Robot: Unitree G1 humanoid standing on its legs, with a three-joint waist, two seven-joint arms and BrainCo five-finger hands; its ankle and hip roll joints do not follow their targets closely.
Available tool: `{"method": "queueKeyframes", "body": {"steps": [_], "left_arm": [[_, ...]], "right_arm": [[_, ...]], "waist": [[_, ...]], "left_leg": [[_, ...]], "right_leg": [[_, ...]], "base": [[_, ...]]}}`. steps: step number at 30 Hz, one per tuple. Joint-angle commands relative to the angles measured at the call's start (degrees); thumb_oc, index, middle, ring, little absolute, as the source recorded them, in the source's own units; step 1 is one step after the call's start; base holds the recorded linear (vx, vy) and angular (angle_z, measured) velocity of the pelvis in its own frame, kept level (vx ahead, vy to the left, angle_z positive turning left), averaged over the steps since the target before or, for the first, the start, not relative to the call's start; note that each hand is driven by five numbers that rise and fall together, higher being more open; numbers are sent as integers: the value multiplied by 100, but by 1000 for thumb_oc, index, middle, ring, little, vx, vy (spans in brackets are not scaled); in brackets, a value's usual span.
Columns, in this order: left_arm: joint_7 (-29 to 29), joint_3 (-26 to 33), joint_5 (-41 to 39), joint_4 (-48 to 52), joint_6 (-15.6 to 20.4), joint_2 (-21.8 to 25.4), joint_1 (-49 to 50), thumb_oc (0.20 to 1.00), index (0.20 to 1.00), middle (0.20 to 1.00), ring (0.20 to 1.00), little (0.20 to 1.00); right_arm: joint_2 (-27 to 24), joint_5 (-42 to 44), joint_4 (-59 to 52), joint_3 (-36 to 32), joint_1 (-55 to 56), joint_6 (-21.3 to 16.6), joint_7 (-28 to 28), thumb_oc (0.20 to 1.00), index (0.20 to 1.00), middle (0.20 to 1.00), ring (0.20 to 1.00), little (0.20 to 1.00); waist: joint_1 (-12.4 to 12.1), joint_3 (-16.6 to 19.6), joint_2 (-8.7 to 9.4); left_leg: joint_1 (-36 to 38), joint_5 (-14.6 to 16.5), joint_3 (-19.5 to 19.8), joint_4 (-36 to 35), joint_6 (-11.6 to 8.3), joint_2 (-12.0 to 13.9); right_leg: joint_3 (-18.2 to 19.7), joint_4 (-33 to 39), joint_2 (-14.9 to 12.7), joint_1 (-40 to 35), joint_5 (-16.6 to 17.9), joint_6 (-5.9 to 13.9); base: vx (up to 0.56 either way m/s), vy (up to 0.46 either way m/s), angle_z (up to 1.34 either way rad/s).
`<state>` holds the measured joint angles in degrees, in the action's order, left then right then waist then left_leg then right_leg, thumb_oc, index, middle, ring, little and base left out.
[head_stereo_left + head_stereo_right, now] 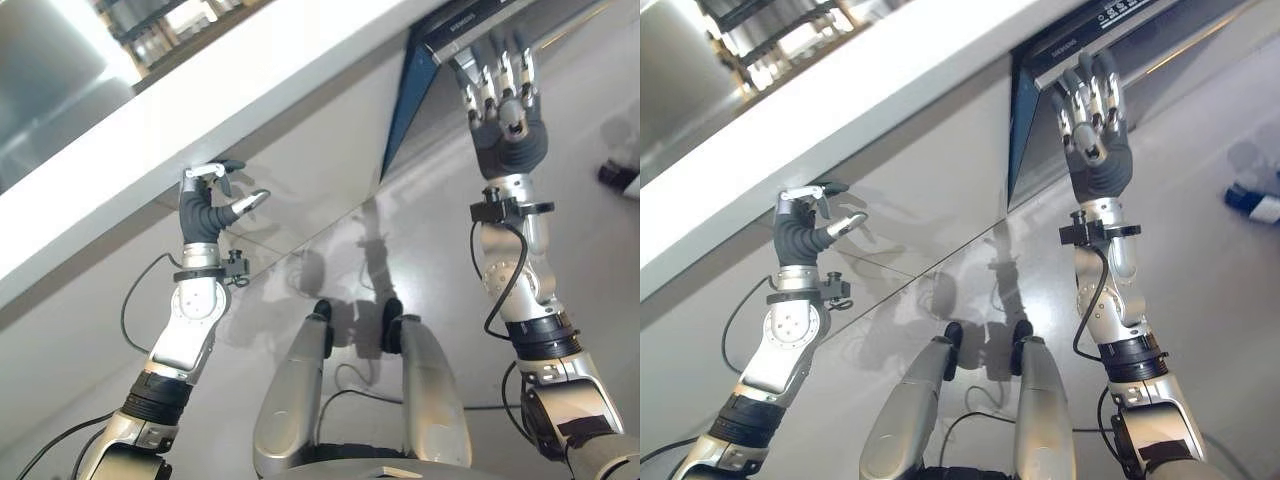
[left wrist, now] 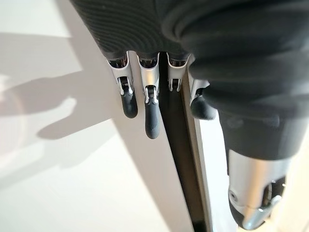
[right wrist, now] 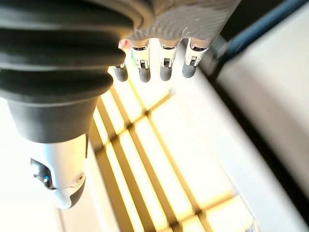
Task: Pick up plates and place into dishwasher.
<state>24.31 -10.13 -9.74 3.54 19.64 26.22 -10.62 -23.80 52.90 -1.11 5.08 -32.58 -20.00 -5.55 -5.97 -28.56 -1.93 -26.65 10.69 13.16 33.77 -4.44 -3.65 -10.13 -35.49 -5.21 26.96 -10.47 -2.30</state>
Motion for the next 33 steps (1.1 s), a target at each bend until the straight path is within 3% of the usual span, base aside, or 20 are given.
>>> {"method": "queueKeyframes", "body": {"steps": [1,6,10,14,19,23,27,31,33], "left_arm": [[237,1393,-422,205,364,844,74,1000,1000,1000,1000,1000],[-593,1394,-395,383,280,798,292,1000,1000,1000,1000,1000],[-1152,1320,-505,564,-8,802,380,1000,1000,1000,1000,1000],[-2810,1042,-1049,848,-600,869,523,1000,1000,1000,1000,1000],[-3661,652,-1927,1080,-807,963,484,1000,1000,1000,1000,1000],[-5214,123,-2945,1332,-1422,812,304,1000,1000,1000,1000,1000],[-6215,-398,-3806,1532,-1795,924,32,1000,1000,1000,1000,1000],[-6791,-623,-4829,1623,-2046,1041,-168,1000,1000,1000,1000,1000],[-7287,-542,-5372,1689,-2375,973,-176,1000,1000,1000,1000,1000]], "right_arm": [[359,-235,-350,-76,-93,-362,-28,1000,1000,1000,1000,1000],[712,-787,-522,114,196,-434,458,1000,1000,1000,1000,1000],[719,-1055,-791,206,513,-190,526,1000,1000,1000,1000,1000],[524,-1086,-1203,249,937,86,317,1000,1000,1000,1000,1000],[199,-1055,-1514,325,1256,341,-7,1000,1000,1000,1000,1000],[62,-1040,-1728,425,1459,320,-181,1000,1000,1000,1000,1000],[-214,-904,-1882,483,1507,296,-103,1000,1000,1000,1000,1000],[-448,-644,-1832,574,1444,312,-279,1000,1000,1000,1000,1000],[-507,-518,-1825,620,1408,395,-346,1000,1000,1000,1000,1000]], "waist": [[-452,609,606],[-622,939,887],[-550,1187,925],[-390,1540,839],[-166,1974,617],[-4,2336,474],[193,2546,401],[290,2729,384],[299,2814,375]], "left_leg": [[5,-102,-406,-60,857,-490],[632,-374,-250,-860,835,-341],[1061,-578,-304,-1407,816,-210],[1510,-756,-437,-2028,810,-112],[2001,-936,-524,-2632,801,-42],[2353,-1077,-459,-3093,762,29],[2561,-1158,-298,-3305,712,51],[2752,-1158,-378,-3386,591,149],[2841,-1188,-423,-3472,533,225]], "right_leg": [[758,1484,-354,-821,1245,451],[529,2176,-424,-1524,1507,509],[514,2589,-418,-1837,1681,597],[652,3037,-418,-2103,1849,702],[891,3358,-436,-2325,1931,798],[1095,3509,-360,-2502,1864,833],[1380,3466,-142,-2611,1656,782],[1232,3557,-122,-2758,1605,744],[1150,3675,-104,-2864,1608,717]], "base": [[161,-103,76],[158,-97,61],[42,14,50],[4,100,-12],[38,142,-27],[61,84,0],[39,33,27],[5,-33,22],[-17,-69,-2]]}}
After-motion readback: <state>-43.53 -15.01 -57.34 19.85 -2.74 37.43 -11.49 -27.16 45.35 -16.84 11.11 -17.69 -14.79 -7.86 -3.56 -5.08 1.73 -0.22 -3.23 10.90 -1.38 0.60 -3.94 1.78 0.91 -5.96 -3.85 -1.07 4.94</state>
